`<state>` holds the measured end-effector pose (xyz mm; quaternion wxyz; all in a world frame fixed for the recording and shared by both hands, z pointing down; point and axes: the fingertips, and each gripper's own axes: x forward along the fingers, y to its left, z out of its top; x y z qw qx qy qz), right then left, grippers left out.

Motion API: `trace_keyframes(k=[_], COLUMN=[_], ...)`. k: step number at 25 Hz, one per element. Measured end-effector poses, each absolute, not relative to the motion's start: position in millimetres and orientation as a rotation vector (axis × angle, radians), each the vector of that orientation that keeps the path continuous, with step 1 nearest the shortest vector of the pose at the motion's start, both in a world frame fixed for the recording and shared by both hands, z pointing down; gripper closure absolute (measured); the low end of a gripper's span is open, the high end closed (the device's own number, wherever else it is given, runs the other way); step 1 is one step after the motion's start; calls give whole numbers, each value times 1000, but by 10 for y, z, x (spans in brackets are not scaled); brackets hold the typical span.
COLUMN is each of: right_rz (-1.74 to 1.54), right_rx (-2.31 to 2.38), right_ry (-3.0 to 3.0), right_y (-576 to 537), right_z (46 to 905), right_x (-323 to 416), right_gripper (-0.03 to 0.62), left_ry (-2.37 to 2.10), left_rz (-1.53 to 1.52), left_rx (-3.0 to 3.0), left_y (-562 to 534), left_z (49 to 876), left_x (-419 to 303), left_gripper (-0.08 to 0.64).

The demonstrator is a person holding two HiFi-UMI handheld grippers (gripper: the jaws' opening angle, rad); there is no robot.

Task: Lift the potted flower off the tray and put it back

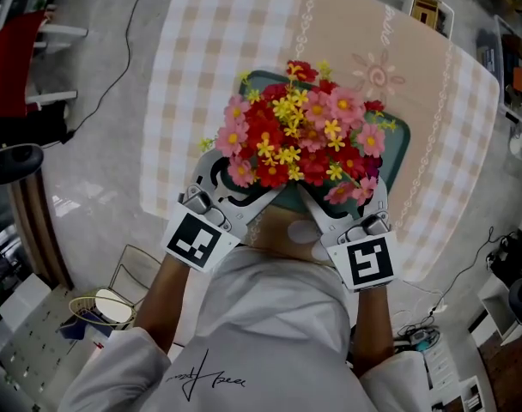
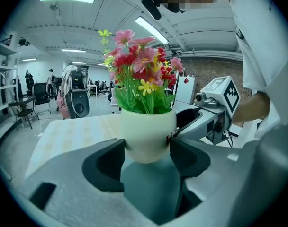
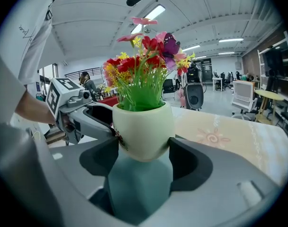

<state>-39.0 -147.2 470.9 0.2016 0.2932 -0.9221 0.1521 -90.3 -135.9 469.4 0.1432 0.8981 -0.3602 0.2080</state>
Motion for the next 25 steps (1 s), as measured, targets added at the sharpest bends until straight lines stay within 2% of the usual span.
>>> trace_keyframes(k=[25], right_rz=[479], right_rx=[784], right_ry=[-2559], right_y=[-1717], right_z=[5148], right_x=[-549], right_gripper=[255], left_ry=[-1084], left_rz=[683], left_rx=[2525], left_y=[-1592], left_z=[5114], left_x=[-1051], left_gripper=[262])
